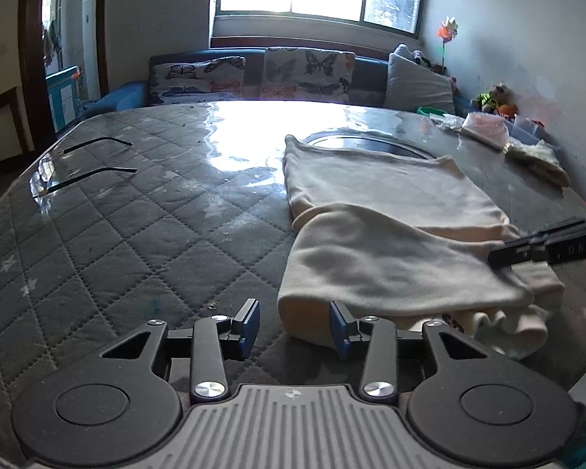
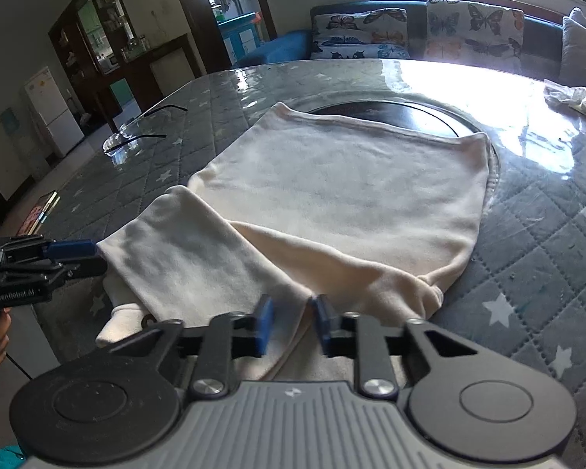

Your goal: Fold clothes

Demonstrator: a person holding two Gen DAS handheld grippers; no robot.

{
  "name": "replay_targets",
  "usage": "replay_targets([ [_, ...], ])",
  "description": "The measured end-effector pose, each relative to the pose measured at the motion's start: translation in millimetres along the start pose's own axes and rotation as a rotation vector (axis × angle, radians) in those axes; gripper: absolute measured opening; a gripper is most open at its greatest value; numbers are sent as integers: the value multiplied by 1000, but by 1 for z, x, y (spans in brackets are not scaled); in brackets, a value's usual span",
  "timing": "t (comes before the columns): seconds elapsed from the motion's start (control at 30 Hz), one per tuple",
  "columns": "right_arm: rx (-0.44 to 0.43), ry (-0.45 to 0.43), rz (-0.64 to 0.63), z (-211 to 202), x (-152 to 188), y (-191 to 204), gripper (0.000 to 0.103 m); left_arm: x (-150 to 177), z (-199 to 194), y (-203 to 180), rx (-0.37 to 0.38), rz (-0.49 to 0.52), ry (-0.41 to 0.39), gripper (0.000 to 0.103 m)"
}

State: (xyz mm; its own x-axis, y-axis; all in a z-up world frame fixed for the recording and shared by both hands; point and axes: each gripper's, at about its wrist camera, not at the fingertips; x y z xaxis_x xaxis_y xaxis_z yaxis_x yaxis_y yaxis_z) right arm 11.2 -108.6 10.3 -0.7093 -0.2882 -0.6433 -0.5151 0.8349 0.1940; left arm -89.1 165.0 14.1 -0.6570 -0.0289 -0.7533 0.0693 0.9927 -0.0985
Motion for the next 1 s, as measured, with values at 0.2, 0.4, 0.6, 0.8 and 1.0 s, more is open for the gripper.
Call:
replay_targets([
  [0.2, 15, -34, -25, -10, -6, 3, 8, 0, 7, -3, 9, 10, -12, 38],
  [0.4, 32, -86, -72, -25, -16, 9, 7, 4, 4, -13, -21, 80, -42, 11],
  [0.6, 53, -145, -119, -45, -29, 15, 7, 1, -12, -14, -26, 91, -95, 5],
  [0.8, 79, -150, -106, -49, -28, 9, 7, 3, -14, -10, -19, 84, -68, 5],
  [1.0, 103, -89, -94, -30, -17, 3, 12, -12, -6, -16, 12, 82, -52, 10],
])
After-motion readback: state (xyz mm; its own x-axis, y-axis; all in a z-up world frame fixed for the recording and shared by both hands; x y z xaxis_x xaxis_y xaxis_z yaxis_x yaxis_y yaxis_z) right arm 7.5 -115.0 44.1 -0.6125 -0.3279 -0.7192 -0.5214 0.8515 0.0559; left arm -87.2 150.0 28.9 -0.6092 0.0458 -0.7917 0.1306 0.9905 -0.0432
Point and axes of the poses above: each gripper's, at about its wrist camera, not at the fingertips, and z roughly the way its jaws point, y to its left, x to its underside, and after that the axes turned 3 degrees about x, right-handed
